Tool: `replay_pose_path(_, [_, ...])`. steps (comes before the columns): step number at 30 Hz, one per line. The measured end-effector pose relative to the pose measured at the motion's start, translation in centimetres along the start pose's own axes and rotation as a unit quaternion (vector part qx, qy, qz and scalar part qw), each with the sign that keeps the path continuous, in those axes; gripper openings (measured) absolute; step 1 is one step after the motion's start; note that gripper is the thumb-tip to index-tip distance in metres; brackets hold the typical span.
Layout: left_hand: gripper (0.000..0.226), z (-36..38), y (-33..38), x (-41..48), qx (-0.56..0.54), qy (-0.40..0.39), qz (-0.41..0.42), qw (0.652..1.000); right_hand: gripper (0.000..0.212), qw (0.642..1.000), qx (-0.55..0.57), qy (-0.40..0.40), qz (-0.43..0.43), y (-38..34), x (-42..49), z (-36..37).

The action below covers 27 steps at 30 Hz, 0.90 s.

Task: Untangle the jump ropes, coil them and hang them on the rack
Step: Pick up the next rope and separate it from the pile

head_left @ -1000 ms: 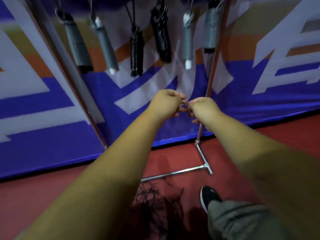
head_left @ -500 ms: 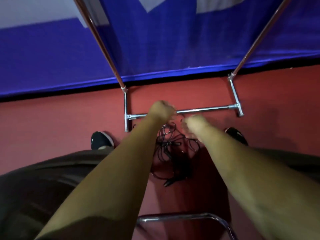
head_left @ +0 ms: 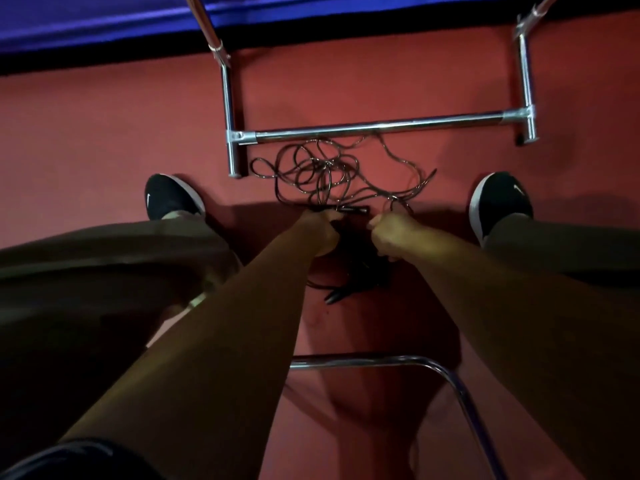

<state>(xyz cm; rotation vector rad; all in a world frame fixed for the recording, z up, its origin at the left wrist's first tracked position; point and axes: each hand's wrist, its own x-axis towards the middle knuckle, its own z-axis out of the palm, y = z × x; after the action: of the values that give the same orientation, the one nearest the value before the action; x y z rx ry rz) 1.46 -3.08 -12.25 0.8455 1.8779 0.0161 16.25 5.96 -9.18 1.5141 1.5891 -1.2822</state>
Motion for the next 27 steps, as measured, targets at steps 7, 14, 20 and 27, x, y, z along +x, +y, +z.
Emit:
replay_pose_path(7, [0.055, 2.2, -2.0, 1.0, 0.027, 0.065, 0.039, 0.997, 0.062, 0.996, -0.058, 0.028, -0.056, 1.6, 1.0, 1.9])
replay_pose_path(14, [0.035, 1.8, -0.7, 0.7, -0.07, 0.184, -0.009, 0.98, 0.056, 0.994, -0.063, 0.059, -0.066, 1.1, 1.8, 1.9])
replay_pose_path(20, [0.049, -0.2, -2.2, 1.1, -0.042, 0.194, -0.014, 0.98, 0.047, 0.993, -0.048, 0.081, -0.073, 1.3, 2.5, 2.8])
replay_pose_path(27, [0.049, -0.2, -4.3, 1.5, 0.073, 0.157, 0.049, 0.984, 0.031, 0.991, -0.054, 0.082, -0.088, 0.4, 2.4, 3.1])
